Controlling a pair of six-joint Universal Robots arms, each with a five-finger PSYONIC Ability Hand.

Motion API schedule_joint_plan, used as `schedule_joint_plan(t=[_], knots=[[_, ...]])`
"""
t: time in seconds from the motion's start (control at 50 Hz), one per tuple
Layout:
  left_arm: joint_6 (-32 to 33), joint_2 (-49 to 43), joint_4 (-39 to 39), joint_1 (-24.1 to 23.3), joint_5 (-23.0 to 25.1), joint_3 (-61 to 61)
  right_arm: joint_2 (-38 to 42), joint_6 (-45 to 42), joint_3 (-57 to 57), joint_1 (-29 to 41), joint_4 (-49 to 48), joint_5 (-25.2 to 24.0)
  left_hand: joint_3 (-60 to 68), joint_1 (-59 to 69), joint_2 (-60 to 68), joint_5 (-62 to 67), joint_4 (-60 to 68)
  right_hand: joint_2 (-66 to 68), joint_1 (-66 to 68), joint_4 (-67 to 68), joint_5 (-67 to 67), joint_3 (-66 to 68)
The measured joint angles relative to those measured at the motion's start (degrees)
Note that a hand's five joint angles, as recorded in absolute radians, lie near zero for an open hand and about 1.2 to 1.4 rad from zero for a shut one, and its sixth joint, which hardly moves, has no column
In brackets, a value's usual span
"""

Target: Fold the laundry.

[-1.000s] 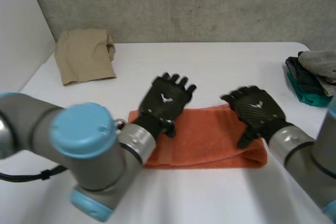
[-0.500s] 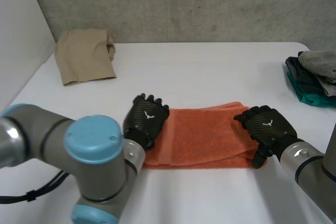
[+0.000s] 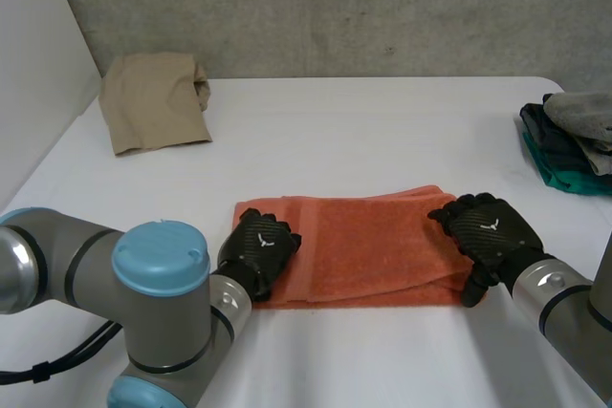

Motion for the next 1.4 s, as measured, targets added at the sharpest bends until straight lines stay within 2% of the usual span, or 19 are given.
schedule_joint_plan(t=[0.04, 0.08, 0.24, 0.38, 0.48, 0.62, 0.64, 0.66, 0.68, 0.7, 0.72, 0.82, 0.88, 0.94, 0.96, 1.1, 1.2, 1.28, 1.4], knots=[[-0.1, -0.3, 0.1, -0.2, -0.1, 0.1, 0.0, 0.0, 0.0, -0.2, -0.2, 0.0, 13.9, 12.6, 14.0, 14.2, 14.1, 0.0, 0.0, 0.0, 0.0, 0.0], [-0.2, -0.2, 0.3, -0.4, -0.2, 0.1, 0.0, 0.0, 0.1, -0.6, -0.4, 0.0, 19.8, 14.9, 20.0, 19.8, 20.0, 0.0, 0.0, 0.0, 0.0, 0.0], [-0.3, 2.6, 1.6, 0.3, -1.8, -0.8, -0.2, 0.0, 0.0, -1.2, -0.4, 0.0, 20.3, 14.9, 20.5, 19.9, 20.7, 0.0, 0.0, 0.0, 0.0, 0.0], [0.1, 6.6, 1.9, 3.8, -4.0, -2.4, -0.7, 0.0, -0.1, -1.3, 0.2, 0.1, 20.3, 14.9, 20.5, 19.9, 20.7, 0.0, 0.0, 0.0, 0.0, 0.0], [0.4, 7.7, 1.8, 5.7, -4.1, -3.9, -1.0, 0.6, 0.4, -1.3, 0.4, 0.3, 20.3, 14.9, 20.5, 19.9, 20.7, 0.0, 0.0, 0.0, 0.0, 0.0], [0.8, 7.7, 1.7, 5.7, -3.9, -5.1, -0.7, 2.0, 0.8, -1.2, 0.4, 0.4, 20.3, 14.9, 20.4, 19.9, 20.6, 0.1, 0.1, 0.1, 0.1, 0.1], [0.8, 7.7, 1.7, 5.4, -4.0, -5.2, -0.6, 2.4, 0.8, -1.1, 0.4, 0.3, 16.3, 10.1, 16.4, 15.9, 16.5, 0.2, 0.2, 0.3, 0.3, 0.2], [0.8, 7.7, 1.7, 5.2, -4.0, -5.3, -0.4, 2.8, 0.8, -1.1, 0.4, 0.3, 0.9, -7.6, 0.8, 0.5, 0.9, 0.2, 0.2, 0.6, 0.6, 0.3], [0.9, 7.7, 1.6, 5.0, -4.1, -5.3, -0.3, 3.0, 0.8, -1.1, 0.4, 0.2, -5.2, -13.5, -5.4, -4.4, -4.1, 0.3, 0.2, 1.0, 1.0, 0.6], [0.9, 7.8, 1.6, 4.8, -4.2, -5.3, 0.1, 3.5, 0.8, -1.0, 0.4, 0.1, -5.2, -13.5, -5.4, -4.4, -4.1, 0.7, 0.3, 1.3, 1.4, 1.1], [0.9, 7.9, 1.5, 4.4, -4.4, -5.3, 0.6, 4.0, 0.8, -0.9, 0.3, 0.0, -27.1, -33.6, -27.6, -26.7, -27.3, 2.3, 0.7, 2.4, 2.4, 2.4], [0.9, 8.7, 1.3, 4.0, -5.0, -5.4, 2.7, 5.0, 0.5, -0.8, 0.1, -0.5, -32.1, -34.5, -32.2, -31.9, -32.6, 12.4, 11.9, 12.5, 12.4, 12.5], [0.9, 9.8, 1.2, 4.0, -5.2, -5.6, 4.1, 5.3, 0.3, -0.9, -0.2, -0.9, -32.1, -34.5, -32.2, -31.9, -32.6, 29.0, 27.6, 28.5, 27.7, 28.6], [0.8, 11.2, 1.1, 4.1, -5.3, -6.1, 4.6, 5.2, 0.2, -1.2, -0.8, -0.8, -32.1, -34.5, -32.2, -31.9, -32.6, 50.0, 41.2, 51.9, 49.5, 51.9], [0.8, 11.7, 1.1, 4.1, -5.3, -6.4, 4.6, 5.0, 0.3, -1.3, -1.2, -0.6, -32.1, -34.5, -32.3, -31.9, -32.6, 50.8, 41.7, 54.4, 51.3, 54.4], [0.7, 15.9, 1.1, 4.4, -5.3, -8.3, -0.7, 2.4, 0.1, -2.7, -3.7, 1.2, -32.1, -34.5, -32.4, -31.9, -32.6, 51.0, 42.2, 56.3, 52.3, 55.8], [0.3, 18.6, 1.1, 5.5, -5.1, -9.5, -6.5, -3.2, -0.7, -4.0, -4.1, 1.9, -32.1, -34.5, -32.5, -32.2, -32.8, 55.1, 42.2, 56.3, 53.9, 55.9], [0.1, 19.9, 1.2, 7.0, -4.8, -10.0, -7.5, -8.8, -2.8, 0.6, -5.1, 1.5, -32.8, -34.5, -33.1, -32.2, -33.1, 55.1, 42.2, 56.5, 53.9, 56.1], [-0.5, 20.5, 1.4, 8.7, -4.6, -9.7, -2.5, -13.4, -6.9, 19.6, -10.9, -1.7, -33.4, -34.5, -33.9, -33.2, -34.0, 55.1, 42.2, 56.6, 54.6, 56.1]])
